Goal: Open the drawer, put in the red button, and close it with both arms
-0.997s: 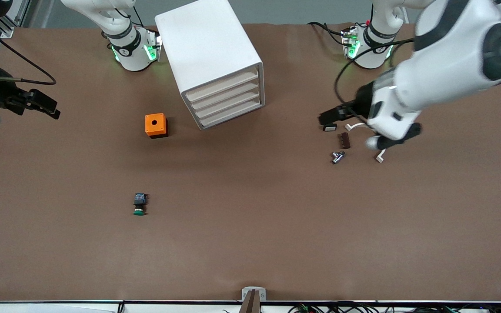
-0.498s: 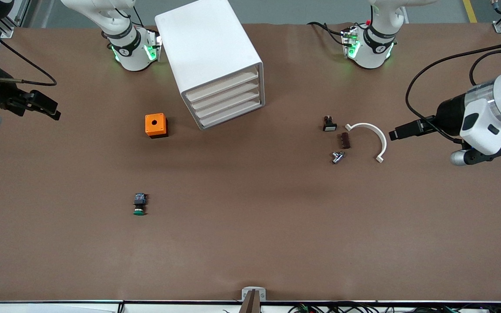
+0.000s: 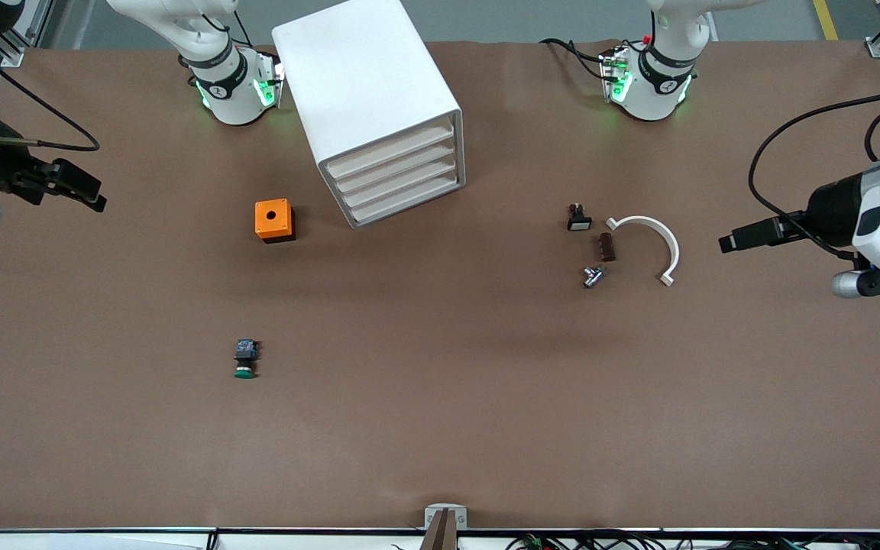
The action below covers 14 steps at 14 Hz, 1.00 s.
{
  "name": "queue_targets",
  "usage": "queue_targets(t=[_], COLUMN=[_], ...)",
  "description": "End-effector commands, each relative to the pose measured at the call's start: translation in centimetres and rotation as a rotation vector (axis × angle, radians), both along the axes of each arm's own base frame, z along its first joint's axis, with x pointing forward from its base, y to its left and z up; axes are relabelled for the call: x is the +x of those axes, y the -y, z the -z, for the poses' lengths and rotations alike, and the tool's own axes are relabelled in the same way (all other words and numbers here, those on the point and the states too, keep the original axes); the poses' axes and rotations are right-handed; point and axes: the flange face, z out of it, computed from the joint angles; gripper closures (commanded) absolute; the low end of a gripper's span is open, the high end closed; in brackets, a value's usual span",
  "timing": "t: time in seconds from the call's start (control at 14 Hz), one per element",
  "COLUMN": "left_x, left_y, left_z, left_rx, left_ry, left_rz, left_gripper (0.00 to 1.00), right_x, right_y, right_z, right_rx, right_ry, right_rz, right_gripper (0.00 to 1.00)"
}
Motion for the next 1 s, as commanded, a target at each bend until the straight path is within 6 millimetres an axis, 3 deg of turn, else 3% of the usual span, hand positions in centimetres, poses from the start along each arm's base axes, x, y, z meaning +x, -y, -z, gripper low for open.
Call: queue_targets(t=[0.0, 0.57, 0.93], left_x=[-0.6, -2.0, -3.2], left_y=[-2.1, -5.1, -6.2], left_z=[0.4, 2.9, 3.0], left_rx=[0.029, 0.051, 0.055], left_ry=[-0.014, -0.052, 0.031], left_rz=[0.045, 0.09, 0.054], left_gripper=[0.01, 0.01, 0.01], right_x=[-0.8, -0.6, -0.5], right_y=[0.0, 0.0, 0.1], right_z=[-0.4, -0.6, -1.0], right_rx=[0.004, 0.005, -0.006], right_ry=[0.015, 0.033, 0.054], right_rz=[0.012, 0.013, -0.001], right_gripper=[0.0, 0.0, 0.0])
